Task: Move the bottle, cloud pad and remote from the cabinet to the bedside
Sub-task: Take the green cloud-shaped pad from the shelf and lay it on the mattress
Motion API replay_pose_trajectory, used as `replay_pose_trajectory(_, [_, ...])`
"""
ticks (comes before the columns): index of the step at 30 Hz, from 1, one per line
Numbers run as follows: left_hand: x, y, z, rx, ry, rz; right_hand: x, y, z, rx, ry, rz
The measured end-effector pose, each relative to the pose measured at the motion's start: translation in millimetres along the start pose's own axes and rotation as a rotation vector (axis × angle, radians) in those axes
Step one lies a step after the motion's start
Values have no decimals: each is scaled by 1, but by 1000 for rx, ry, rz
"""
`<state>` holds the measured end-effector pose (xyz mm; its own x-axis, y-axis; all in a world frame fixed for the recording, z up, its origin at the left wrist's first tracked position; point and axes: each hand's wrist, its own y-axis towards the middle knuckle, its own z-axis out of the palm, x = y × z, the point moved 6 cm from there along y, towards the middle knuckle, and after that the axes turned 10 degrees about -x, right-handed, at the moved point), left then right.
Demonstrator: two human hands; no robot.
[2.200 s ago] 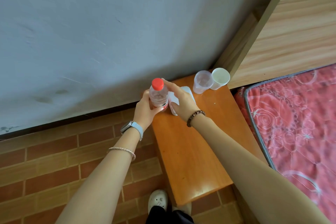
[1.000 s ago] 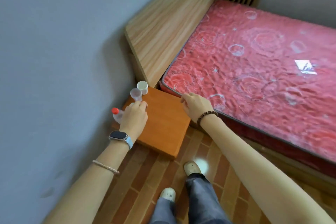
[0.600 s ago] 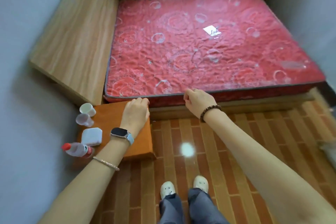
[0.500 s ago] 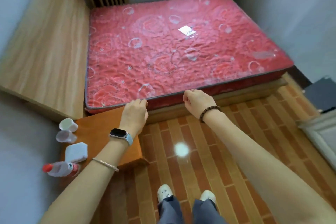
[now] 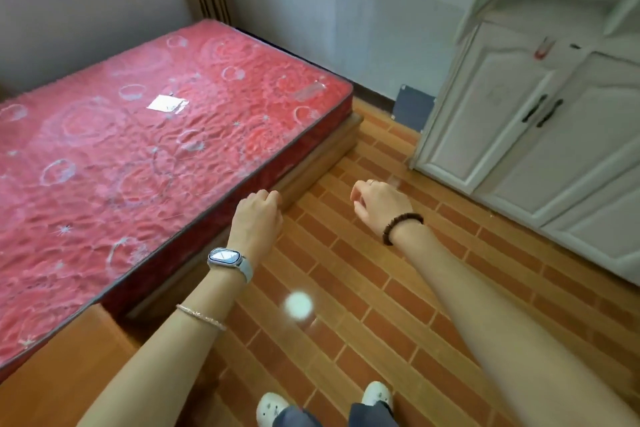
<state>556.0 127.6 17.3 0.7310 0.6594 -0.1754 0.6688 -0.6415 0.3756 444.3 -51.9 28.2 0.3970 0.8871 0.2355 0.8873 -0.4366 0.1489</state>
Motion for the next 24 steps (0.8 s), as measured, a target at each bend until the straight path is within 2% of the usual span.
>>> replay_pose_trajectory(11, [-208, 56, 39, -16, -129, 234, -197, -70, -87, -110, 3, 270])
replay_pose_trajectory(18, [-312, 105, 53, -21, -193, 400, -283, -90, -123, -173, -29, 433])
replay_pose_trajectory(24, [-371, 169, 70, -47, -279, 499, -339, -70, -155, -239, -55, 525])
